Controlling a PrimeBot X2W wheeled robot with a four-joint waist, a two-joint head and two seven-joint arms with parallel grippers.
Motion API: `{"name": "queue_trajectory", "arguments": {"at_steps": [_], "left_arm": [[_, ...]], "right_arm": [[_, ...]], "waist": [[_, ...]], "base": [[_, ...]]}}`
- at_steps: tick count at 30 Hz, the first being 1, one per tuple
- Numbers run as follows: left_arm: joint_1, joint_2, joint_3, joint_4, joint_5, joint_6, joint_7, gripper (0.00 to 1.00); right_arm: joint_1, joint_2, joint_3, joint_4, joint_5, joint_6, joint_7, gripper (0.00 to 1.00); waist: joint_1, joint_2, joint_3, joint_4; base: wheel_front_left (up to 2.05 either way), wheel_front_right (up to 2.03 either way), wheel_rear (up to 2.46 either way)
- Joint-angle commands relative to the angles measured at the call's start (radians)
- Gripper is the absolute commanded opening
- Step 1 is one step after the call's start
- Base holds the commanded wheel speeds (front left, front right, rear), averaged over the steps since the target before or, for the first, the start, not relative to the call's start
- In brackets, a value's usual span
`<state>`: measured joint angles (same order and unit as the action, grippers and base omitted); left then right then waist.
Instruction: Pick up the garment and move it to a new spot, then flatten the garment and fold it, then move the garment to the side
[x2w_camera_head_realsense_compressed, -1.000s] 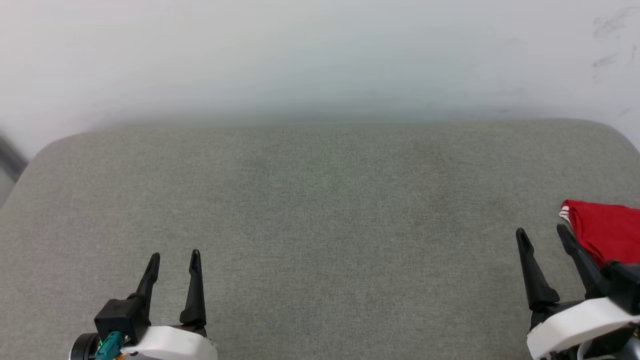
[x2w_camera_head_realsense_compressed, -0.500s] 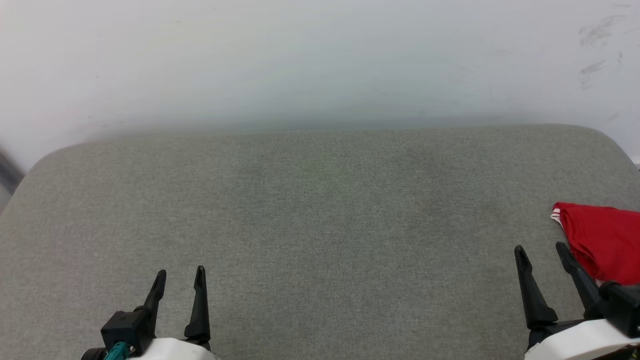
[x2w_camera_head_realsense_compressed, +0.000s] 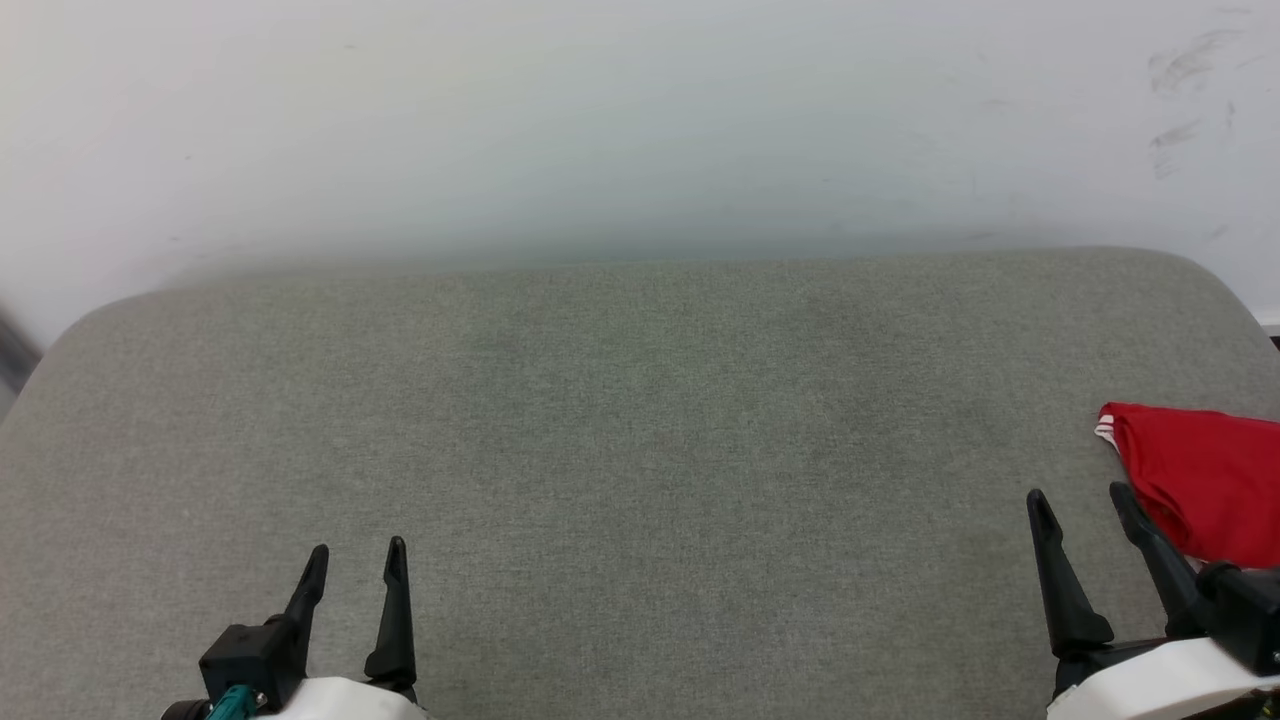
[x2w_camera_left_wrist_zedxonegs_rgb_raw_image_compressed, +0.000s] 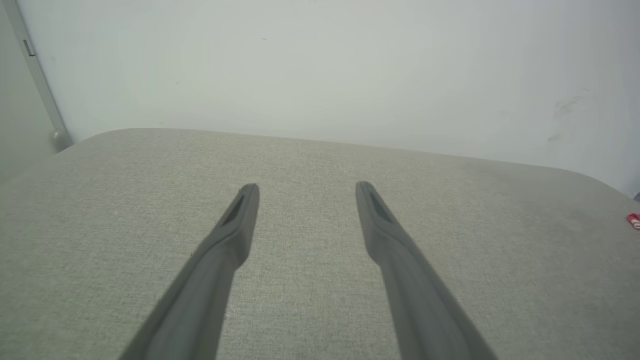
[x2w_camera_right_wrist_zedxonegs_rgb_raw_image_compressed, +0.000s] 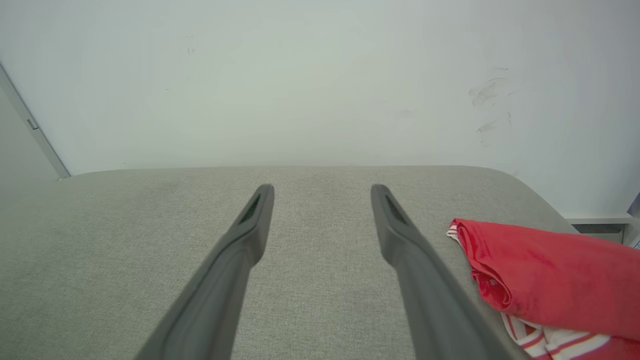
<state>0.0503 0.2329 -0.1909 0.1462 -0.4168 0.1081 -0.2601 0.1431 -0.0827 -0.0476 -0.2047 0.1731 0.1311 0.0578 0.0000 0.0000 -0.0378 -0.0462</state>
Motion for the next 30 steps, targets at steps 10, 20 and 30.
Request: {"name": "queue_trajectory", "arguments": {"at_steps": [10, 20, 30], "left_arm": [[-0.005, -0.024, 0.026, 0.03, -0.112, -0.024, 0.038, 0.0], [-0.029, -0.045, 0.065, 0.041, -0.262, -0.054, 0.084, 0.0], [-0.049, -0.065, 0.1, 0.049, -0.395, -0.081, 0.126, 0.0]], "right_arm": [[-0.016, 0.0, 0.002, 0.061, 0.14, 0.0, 0.0, 0.0], [-0.052, -0.002, -0.001, 0.116, 0.327, 0.0, 0.003, 0.0], [-0.082, -0.001, -0.004, 0.163, 0.491, 0.0, 0.005, 0.0]], "waist": [[0.0, 0.0, 0.003, 0.003], [0.0, 0.0, 0.006, 0.006], [0.0, 0.0, 0.009, 0.01]], "base": [[0.0, 0.0, 0.0], [0.0, 0.0, 0.0], [0.0, 0.0, 0.0]]}}
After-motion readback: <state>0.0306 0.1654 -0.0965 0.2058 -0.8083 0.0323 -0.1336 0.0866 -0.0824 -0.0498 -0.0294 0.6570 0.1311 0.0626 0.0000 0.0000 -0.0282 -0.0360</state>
